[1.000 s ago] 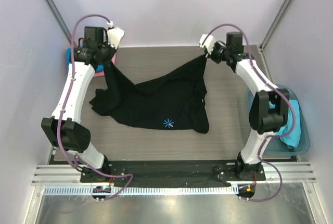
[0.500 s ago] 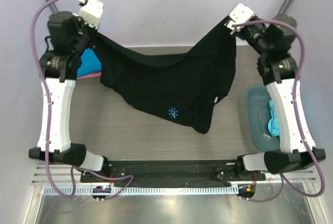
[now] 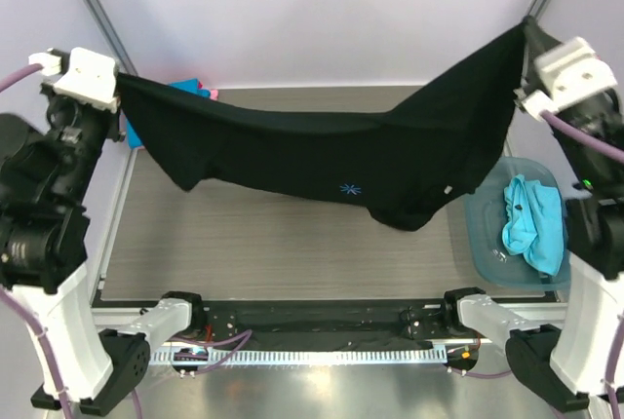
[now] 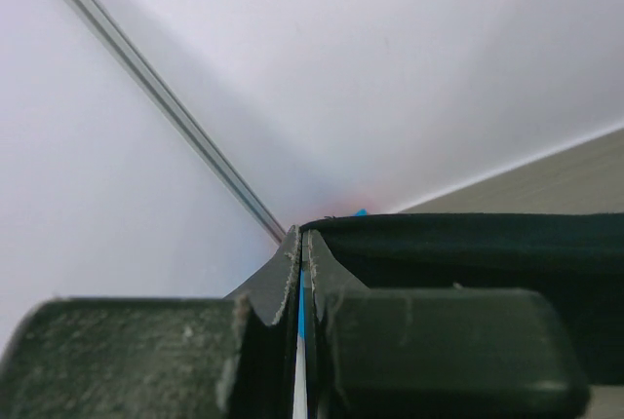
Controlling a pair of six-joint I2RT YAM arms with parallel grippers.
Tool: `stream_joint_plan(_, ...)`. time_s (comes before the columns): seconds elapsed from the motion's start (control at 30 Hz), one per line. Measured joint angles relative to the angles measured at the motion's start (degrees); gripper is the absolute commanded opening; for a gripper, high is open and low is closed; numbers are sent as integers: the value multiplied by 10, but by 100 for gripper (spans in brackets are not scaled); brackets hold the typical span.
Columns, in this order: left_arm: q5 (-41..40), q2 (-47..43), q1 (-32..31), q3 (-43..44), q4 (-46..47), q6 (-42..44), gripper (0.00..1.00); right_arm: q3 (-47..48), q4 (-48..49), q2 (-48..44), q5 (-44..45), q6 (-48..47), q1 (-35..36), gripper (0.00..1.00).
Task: Fold and stack the t-shirts
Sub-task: Flatten the tshirt out
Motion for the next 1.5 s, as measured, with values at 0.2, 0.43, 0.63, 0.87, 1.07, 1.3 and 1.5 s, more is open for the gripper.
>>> stream_joint_plan(0.2,19,-36,6,36,-9,2,0,131,-67,-13,-7,7,-3,1)
stream_joint_plan(0.43,35,-80,6,85,-7,10,0,232,-75,-45,-60,38,-74,1)
stream_joint_plan(0.63,38,-84,6,137,35,25,0,291,-17,-30,-75,93,-106,1)
stream_joint_plan(0.87,21,-82,6,40,84,85,0,225,68,9,-51,113,-107,1)
stream_joint_plan(1.07,0,32,6,-19,92,133,0,196,90,139,-27,102,-107,1)
stream_joint_plan(1.3,5,158,6,17,87,125,0,179,74,262,3,94,-107,1)
stream_joint_plan(1.5,9,106,6,17,98,124,0,139,73,218,5,94,-106,1)
